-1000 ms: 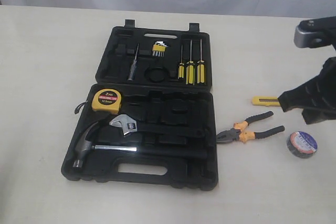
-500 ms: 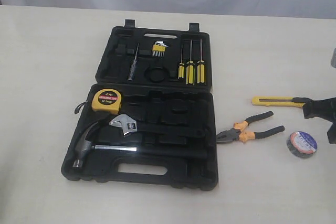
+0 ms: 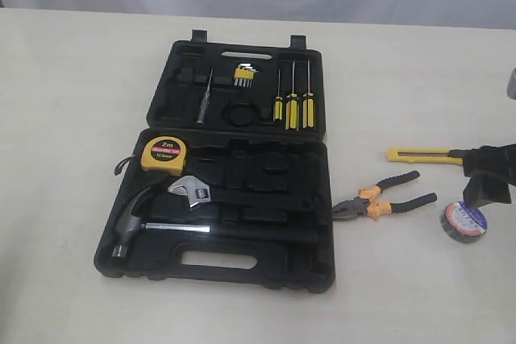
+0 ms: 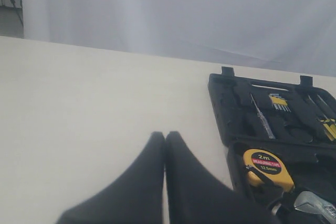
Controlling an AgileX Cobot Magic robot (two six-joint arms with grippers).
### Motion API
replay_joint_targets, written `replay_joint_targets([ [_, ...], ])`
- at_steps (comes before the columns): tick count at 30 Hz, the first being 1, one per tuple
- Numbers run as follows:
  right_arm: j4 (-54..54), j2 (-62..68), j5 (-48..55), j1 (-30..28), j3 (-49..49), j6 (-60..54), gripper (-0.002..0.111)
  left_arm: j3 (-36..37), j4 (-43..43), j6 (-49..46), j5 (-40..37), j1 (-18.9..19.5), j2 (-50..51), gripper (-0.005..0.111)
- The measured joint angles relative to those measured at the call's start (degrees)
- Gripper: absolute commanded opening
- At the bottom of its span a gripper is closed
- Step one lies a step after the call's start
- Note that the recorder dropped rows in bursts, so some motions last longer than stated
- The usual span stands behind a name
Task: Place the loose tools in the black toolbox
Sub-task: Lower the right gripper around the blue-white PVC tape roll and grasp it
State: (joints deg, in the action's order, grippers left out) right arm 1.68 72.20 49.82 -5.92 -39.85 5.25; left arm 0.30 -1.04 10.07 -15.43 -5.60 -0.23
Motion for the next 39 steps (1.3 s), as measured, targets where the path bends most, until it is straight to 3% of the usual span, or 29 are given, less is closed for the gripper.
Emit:
replay_joint_targets([
  [39,-1.32,23.6,-16.81,-0.12,0.0,2.16,0.079,0.0,0.0,0.0,0.0,0.0,0.0,0.0],
])
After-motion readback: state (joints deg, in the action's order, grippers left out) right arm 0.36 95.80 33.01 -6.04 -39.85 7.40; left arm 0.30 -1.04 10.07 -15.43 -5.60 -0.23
